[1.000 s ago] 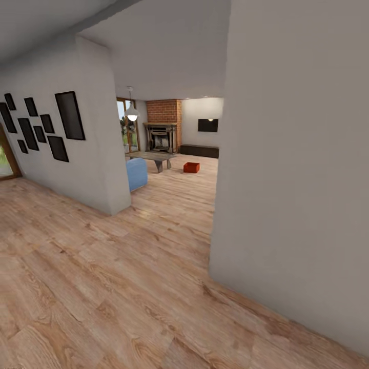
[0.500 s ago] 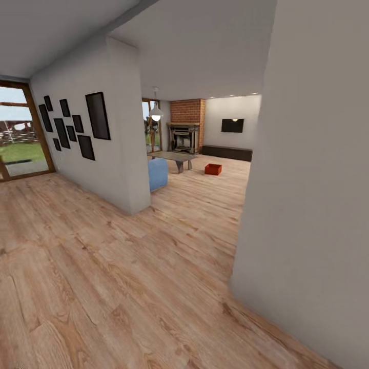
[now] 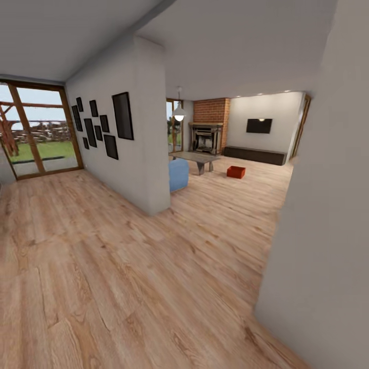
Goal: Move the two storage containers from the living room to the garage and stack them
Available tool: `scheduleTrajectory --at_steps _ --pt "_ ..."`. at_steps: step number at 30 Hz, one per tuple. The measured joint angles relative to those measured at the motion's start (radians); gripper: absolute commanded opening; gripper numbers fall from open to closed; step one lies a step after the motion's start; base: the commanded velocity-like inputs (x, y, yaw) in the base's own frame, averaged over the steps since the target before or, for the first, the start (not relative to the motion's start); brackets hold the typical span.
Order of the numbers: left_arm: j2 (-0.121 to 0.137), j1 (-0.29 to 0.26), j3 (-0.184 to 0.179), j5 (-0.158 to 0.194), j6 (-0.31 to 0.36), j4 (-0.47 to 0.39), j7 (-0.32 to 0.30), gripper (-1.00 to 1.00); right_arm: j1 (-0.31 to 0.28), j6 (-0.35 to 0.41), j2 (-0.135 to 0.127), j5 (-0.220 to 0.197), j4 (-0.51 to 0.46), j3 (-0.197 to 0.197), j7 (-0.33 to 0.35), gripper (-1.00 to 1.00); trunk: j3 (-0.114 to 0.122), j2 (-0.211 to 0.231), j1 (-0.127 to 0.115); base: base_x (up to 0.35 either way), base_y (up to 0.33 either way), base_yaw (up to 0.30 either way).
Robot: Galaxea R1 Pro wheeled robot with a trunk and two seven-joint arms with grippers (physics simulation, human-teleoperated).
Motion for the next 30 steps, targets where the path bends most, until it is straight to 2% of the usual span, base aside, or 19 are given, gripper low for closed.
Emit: scheduleTrajectory --at_steps 30 --pt "0.0 0.0 0.0 -0.002 0.0 0.0 -0.001 1.0 0.0 0.0 0.0 0.001 0.0 0.0 0.0 1.0 0.0 0.0 0.0 0.322 0.0 0.008"
